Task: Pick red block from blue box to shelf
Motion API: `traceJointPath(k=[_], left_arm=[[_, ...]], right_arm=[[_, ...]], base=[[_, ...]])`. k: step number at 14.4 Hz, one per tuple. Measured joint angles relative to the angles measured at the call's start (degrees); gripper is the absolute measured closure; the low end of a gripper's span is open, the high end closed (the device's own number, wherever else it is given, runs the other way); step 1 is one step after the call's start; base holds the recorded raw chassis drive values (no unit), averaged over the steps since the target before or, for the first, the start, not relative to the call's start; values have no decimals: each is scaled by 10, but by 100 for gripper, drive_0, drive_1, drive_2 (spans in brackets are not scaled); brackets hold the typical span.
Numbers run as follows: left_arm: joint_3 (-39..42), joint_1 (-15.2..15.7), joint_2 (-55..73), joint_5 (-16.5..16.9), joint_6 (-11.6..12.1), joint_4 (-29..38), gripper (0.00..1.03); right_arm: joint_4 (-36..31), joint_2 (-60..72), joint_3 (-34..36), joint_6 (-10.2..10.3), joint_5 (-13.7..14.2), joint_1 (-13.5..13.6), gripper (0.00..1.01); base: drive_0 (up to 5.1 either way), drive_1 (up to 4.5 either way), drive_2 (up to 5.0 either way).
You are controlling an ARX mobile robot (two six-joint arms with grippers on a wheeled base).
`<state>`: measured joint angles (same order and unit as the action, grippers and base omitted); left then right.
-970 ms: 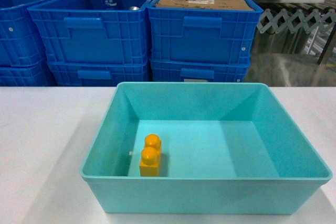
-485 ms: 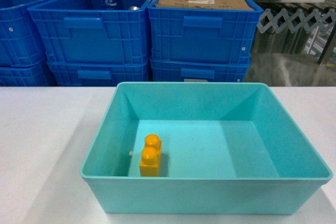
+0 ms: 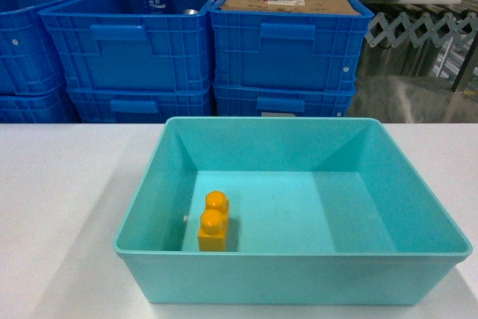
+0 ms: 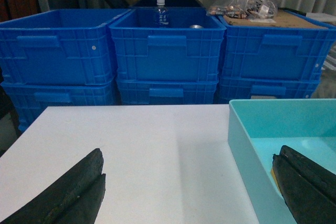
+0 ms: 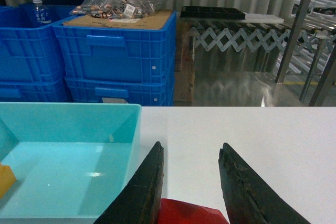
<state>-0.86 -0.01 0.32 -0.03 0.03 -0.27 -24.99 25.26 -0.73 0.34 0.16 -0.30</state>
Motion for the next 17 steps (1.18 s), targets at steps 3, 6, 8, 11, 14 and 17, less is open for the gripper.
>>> traceJointPath(k=[3,6,8,11,14,17], left_arm=[[0,0,0,0,0,0,5],[0,0,0,0,0,0,5],[0,0,0,0,0,0,5],[0,0,0,0,0,0,5],[0,0,0,-1,0,0,5],[0,0,0,0,0,0,5]], right_arm=[[52,-55,0,0,0,0,74],[91,-94,0,0,0,0,74],[114,-117,0,0,0,0,74],[143,-146,0,0,0,0,74],[255,-238,0,0,-2,0,74],[255,-249,0,0,-2,0,74]], base=[[0,0,0],[0,0,0],[0,0,0],[0,0,0],[0,0,0],[0,0,0]])
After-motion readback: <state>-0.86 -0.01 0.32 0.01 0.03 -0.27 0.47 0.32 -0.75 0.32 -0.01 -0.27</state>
